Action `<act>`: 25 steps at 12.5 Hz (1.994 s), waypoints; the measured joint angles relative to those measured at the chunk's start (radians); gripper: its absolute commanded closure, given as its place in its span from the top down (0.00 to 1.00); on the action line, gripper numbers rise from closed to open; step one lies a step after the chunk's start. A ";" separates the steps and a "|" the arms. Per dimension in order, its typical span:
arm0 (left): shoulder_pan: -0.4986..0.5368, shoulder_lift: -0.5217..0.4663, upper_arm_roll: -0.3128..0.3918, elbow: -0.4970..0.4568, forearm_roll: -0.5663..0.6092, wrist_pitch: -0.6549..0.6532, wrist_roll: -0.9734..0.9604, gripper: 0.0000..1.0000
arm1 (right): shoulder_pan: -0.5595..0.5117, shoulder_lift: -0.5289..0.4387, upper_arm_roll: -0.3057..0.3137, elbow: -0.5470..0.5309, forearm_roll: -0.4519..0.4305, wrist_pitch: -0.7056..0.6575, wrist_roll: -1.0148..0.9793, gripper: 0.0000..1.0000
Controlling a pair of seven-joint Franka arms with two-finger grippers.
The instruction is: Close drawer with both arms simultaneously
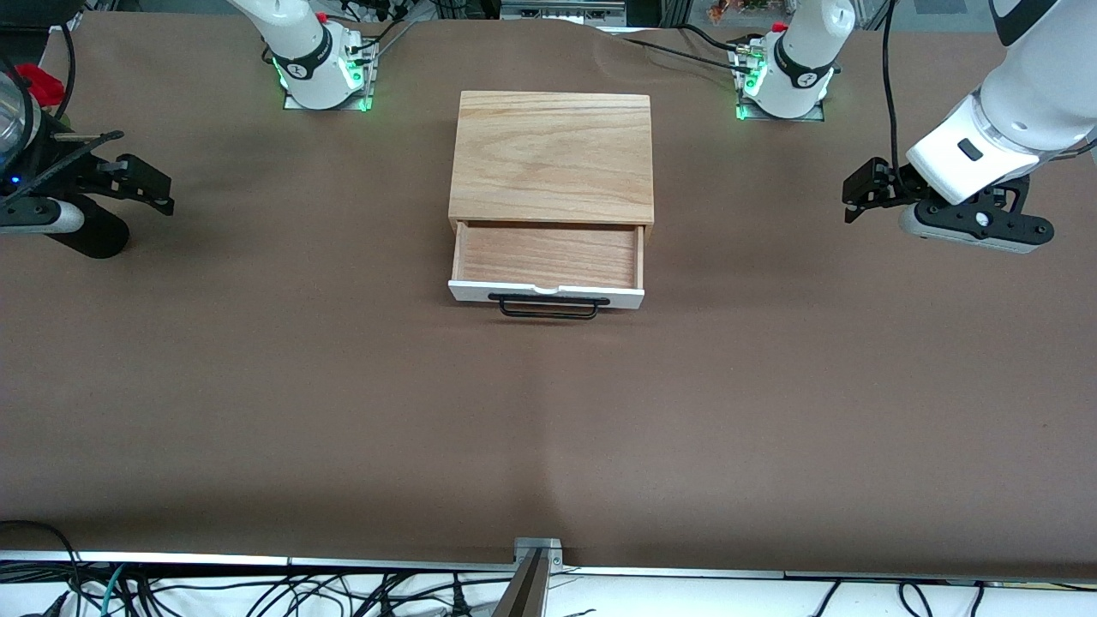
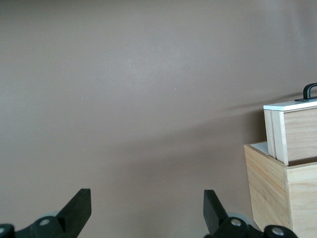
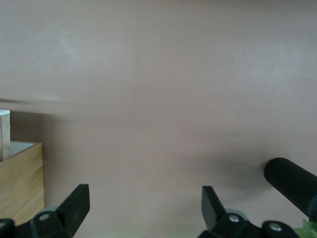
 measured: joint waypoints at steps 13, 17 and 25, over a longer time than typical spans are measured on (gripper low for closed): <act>-0.013 0.033 -0.081 0.001 -0.037 0.006 -0.008 1.00 | 0.057 0.066 0.009 -0.001 0.046 -0.004 -0.007 1.00; -0.011 0.074 -0.078 0.001 -0.163 0.006 -0.007 1.00 | 0.119 0.147 0.016 -0.003 0.071 -0.009 -0.036 1.00; -0.075 0.373 -0.085 0.002 -0.381 0.246 -0.005 1.00 | 0.224 0.426 0.041 0.021 0.452 0.251 -0.057 1.00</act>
